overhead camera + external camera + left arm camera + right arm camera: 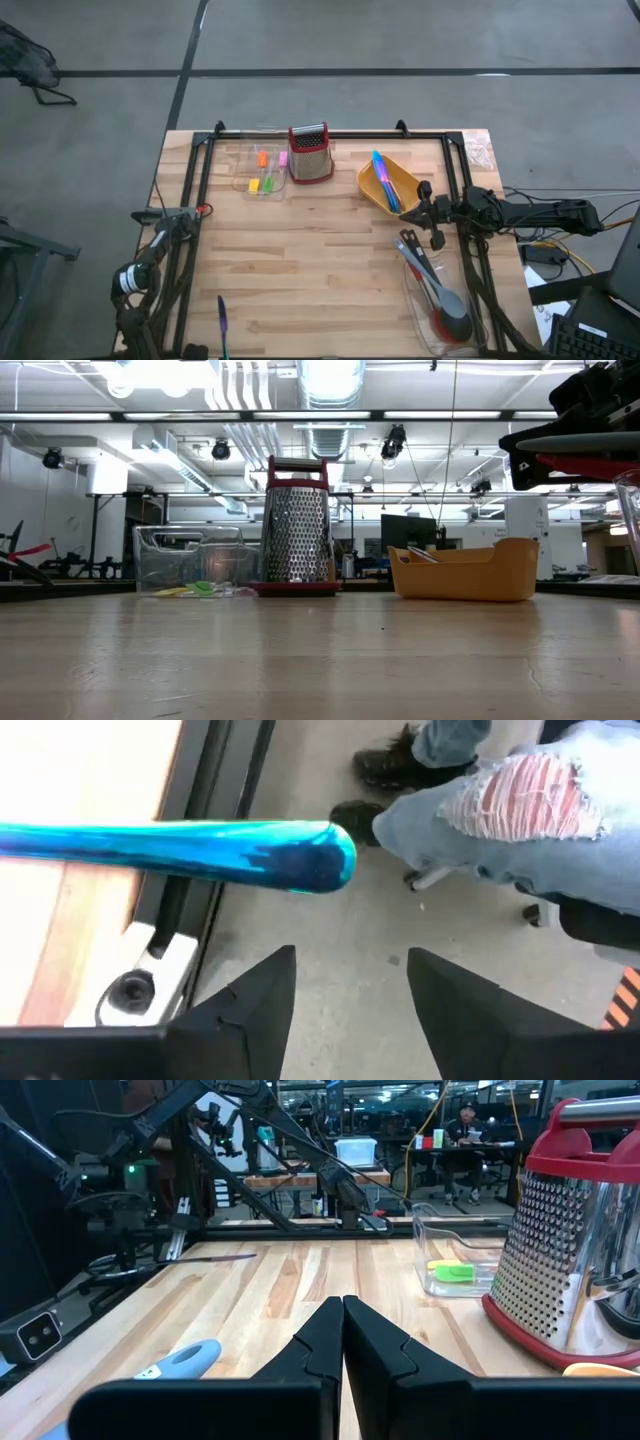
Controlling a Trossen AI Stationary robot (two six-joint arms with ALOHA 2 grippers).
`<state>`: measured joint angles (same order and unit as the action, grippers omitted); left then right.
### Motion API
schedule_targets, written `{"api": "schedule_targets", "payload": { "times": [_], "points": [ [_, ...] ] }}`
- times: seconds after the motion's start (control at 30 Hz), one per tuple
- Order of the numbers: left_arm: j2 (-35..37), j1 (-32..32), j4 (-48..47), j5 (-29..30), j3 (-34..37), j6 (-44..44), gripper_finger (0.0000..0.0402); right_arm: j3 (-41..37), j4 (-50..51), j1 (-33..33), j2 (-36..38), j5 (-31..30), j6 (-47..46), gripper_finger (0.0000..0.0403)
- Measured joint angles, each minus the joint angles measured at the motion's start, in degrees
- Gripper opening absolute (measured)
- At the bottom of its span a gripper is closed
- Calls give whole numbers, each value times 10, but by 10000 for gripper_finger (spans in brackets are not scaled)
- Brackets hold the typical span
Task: Pick & Place Kitchen Items
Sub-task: Put the blue table knife into the orange bin
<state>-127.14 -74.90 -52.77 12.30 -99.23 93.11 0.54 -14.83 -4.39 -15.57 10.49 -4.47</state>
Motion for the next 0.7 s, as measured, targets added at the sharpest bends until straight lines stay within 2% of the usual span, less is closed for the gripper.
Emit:
{"api": "schedule_targets", "payload": {
  "times": [0.23, 0.57, 0.7],
  "points": [
    [7, 14, -39, 31, 4, -22, 176, 0, 0, 0, 0, 0, 0, 8],
    [7, 30, -22, 31, 6, -60, 166, 0, -1, 0, 0, 0, 0, 8],
    [8, 31, -22, 19, -14, -83, 165, 0, -1, 0, 0, 0, 0, 8]
  ]
}}
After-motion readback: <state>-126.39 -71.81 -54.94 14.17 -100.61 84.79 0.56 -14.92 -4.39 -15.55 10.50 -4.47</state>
